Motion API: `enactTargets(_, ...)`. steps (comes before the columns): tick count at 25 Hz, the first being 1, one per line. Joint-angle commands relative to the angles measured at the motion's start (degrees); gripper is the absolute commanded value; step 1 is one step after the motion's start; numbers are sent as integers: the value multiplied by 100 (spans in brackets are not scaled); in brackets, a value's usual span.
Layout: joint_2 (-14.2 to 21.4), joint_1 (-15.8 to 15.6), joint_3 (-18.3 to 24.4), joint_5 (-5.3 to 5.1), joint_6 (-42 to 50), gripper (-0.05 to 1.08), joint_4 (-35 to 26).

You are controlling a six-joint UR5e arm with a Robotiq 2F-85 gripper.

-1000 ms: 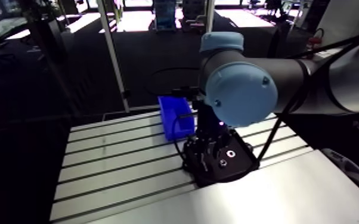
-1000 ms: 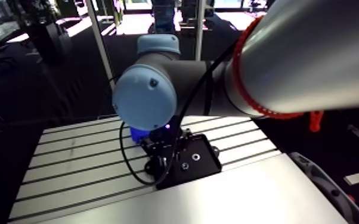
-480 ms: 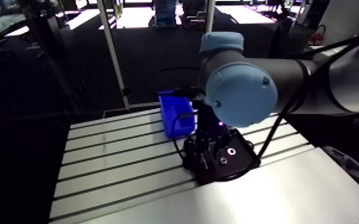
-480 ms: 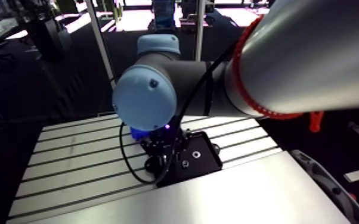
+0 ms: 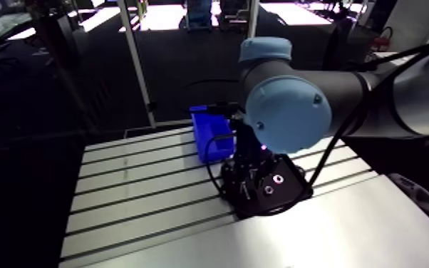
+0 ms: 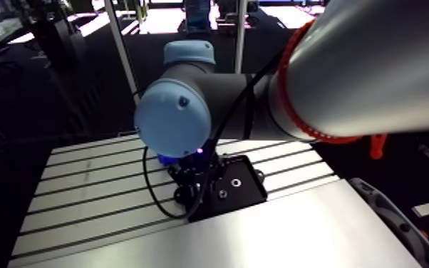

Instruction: Pick up the M10 bolt from the tray and put it into the blue bin.

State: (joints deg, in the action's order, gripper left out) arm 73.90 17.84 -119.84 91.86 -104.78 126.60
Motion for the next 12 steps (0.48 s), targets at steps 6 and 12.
enactTargets(6, -47, -17, -26, -6, 23, 51, 2)
enactTargets(12, -73, -17, -26, -6, 23, 53, 2)
